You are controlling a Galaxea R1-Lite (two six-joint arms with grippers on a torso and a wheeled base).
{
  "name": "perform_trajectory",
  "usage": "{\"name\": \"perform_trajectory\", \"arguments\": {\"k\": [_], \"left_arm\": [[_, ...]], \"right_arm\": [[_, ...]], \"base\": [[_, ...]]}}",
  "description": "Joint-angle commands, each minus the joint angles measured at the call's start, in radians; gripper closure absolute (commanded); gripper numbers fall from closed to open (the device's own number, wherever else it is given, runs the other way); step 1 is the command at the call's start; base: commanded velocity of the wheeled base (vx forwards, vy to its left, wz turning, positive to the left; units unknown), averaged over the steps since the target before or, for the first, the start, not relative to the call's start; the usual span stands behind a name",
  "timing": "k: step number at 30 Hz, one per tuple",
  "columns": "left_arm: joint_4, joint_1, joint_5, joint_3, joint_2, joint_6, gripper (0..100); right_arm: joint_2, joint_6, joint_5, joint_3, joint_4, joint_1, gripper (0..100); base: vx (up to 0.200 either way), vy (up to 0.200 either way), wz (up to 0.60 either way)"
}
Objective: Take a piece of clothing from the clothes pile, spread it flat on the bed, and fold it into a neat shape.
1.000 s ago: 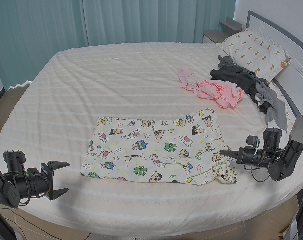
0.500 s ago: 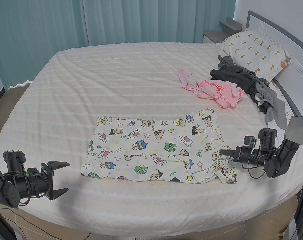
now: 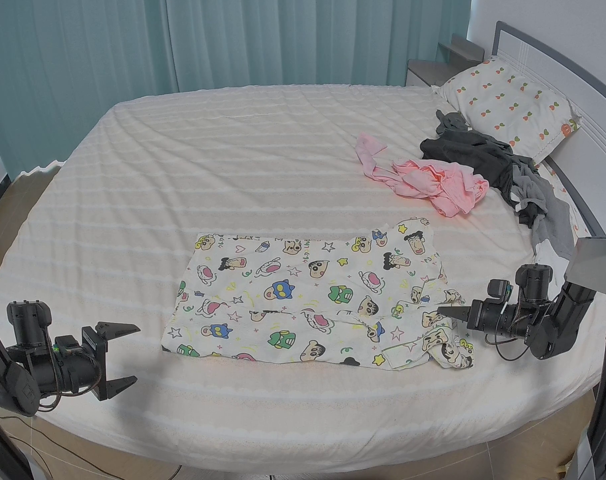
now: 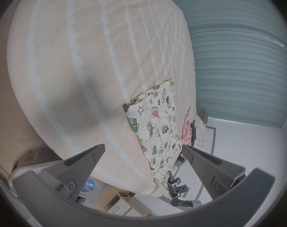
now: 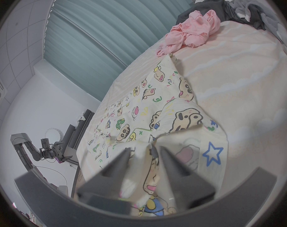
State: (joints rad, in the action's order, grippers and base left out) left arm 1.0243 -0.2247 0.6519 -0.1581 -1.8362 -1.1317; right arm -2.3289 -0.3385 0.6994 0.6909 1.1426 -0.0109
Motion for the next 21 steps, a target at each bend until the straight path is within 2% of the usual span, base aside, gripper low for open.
{"name": "perform_trajectory", "arguments": {"k": [1,4,11,16,21], "left_arm": [[0.000,-0.001,0.000,0.000,-0.002,0.000,0],[0.000,-0.001,0.000,0.000,-0.002,0.000,0],[0.000,-0.001,0.000,0.000,-0.002,0.000,0],[0.000,-0.001,0.000,0.000,-0.002,0.000,0],[0.000,-0.001,0.002,0.000,-0.002,0.000,0]], "right_arm": [[0.013,0.001,-0.011,-0.005,0.006,0.000,0],[0.054,0.001,-0.041,-0.013,0.006,-0.009,0],[0.200,-0.002,-0.052,-0.073,0.009,0.005,0],[0.338,-0.040,-0.052,-0.148,0.000,0.098,0],[0.347,-0.117,-0.050,-0.214,0.008,0.190,0]], "base": [[0.000,0.000,0.00],[0.000,0.000,0.00],[0.000,0.000,0.00],[0.000,0.000,0.00],[0.000,0.000,0.00]]}}
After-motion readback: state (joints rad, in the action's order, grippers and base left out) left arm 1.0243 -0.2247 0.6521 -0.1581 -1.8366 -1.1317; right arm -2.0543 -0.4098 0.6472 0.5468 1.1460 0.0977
